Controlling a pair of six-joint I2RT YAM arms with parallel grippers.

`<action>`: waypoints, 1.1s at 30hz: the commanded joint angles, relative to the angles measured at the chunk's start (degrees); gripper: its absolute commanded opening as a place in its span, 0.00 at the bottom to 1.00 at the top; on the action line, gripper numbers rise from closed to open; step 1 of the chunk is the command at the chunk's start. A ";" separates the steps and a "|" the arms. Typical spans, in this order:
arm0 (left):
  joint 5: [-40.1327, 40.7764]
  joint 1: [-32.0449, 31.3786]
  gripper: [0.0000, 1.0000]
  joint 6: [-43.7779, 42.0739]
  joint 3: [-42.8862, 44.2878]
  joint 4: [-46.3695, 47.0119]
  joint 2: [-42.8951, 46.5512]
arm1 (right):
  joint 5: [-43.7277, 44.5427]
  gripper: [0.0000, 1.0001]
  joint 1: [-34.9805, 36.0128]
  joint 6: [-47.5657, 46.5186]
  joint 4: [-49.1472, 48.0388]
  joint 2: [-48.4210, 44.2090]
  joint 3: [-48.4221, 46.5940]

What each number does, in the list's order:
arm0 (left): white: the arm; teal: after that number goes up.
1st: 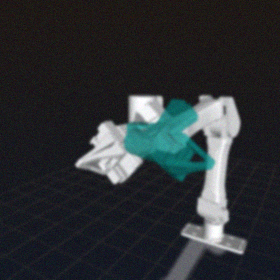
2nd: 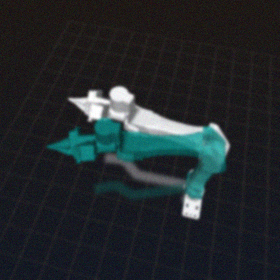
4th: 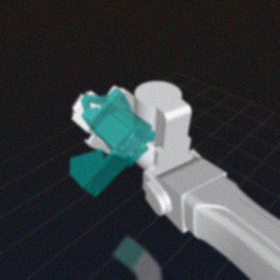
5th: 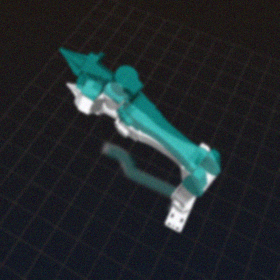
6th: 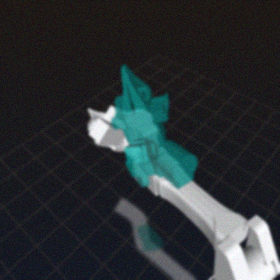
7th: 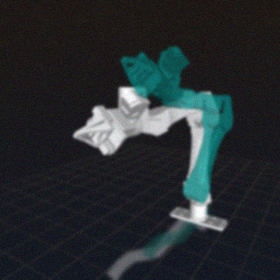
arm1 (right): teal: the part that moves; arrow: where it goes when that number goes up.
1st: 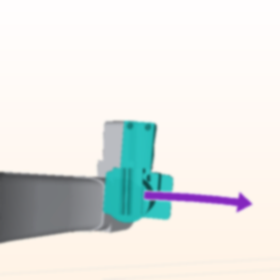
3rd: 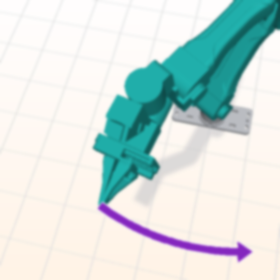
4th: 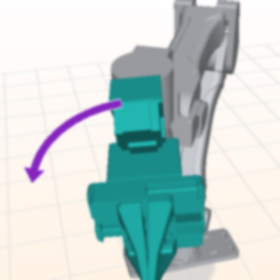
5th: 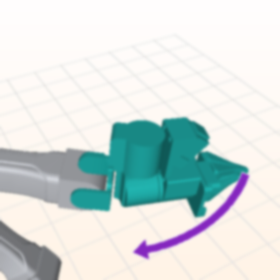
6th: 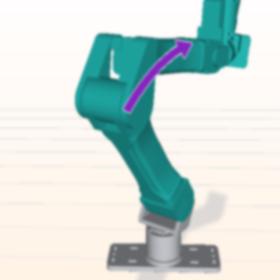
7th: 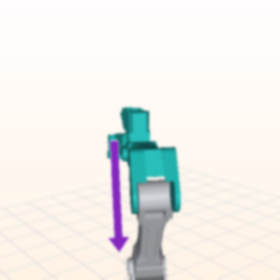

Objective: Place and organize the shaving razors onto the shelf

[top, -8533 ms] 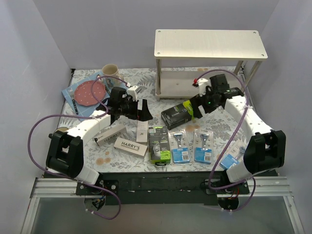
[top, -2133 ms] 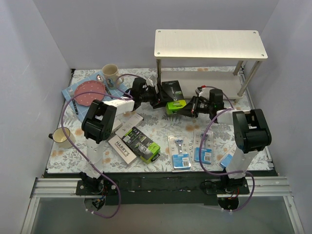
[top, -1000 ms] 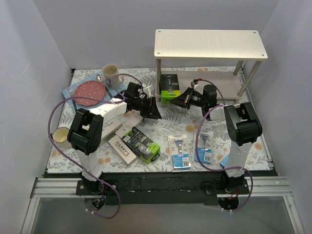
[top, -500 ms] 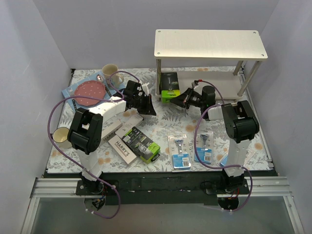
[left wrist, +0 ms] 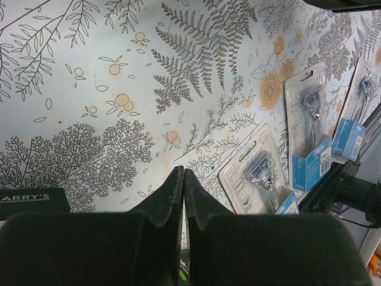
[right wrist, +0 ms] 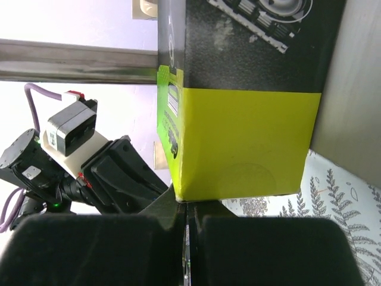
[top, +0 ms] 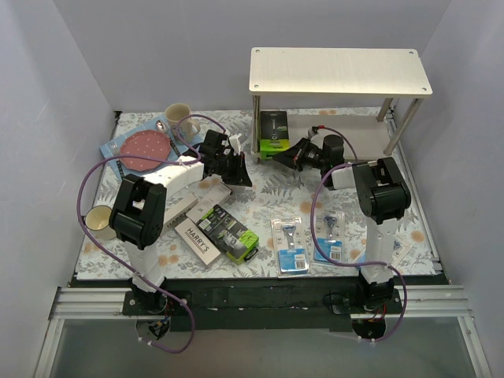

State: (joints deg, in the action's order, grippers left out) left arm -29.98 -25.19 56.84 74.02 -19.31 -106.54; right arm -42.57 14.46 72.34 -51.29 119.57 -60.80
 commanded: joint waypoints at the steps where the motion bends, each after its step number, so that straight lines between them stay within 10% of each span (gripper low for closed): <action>1: 0.27 0.23 0.00 -1.11 1.83 -0.29 -0.24 | 1.26 0.01 1.01 0.18 -2.06 3.21 -5.20; 11: 1.41 0.23 0.00 -1.82 1.75 -0.73 0.02 | 0.56 0.02 0.92 -1.67 -0.48 7.78 -11.45; 15: 2.11 0.23 0.01 -2.43 0.78 -1.34 1.60 | -1.28 0.25 0.66 -2.89 -1.53 6.39 -10.75; 20: 1.76 0.14 0.41 -2.87 -0.45 -1.52 4.84 | -4.36 0.54 0.04 -8.77 0.74 -1.87 -1.64; 33: 3.86 0.84 0.79 -5.77 -10.20 -9.25 21.97 | -4.91 0.62 5.58 -67.83 61.02 -20.51 1.65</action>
State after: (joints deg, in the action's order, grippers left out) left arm -27.35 -24.93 54.43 67.57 -23.92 -92.49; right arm -48.07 16.86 26.96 -13.45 99.92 -57.87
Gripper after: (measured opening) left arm 0.757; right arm 0.616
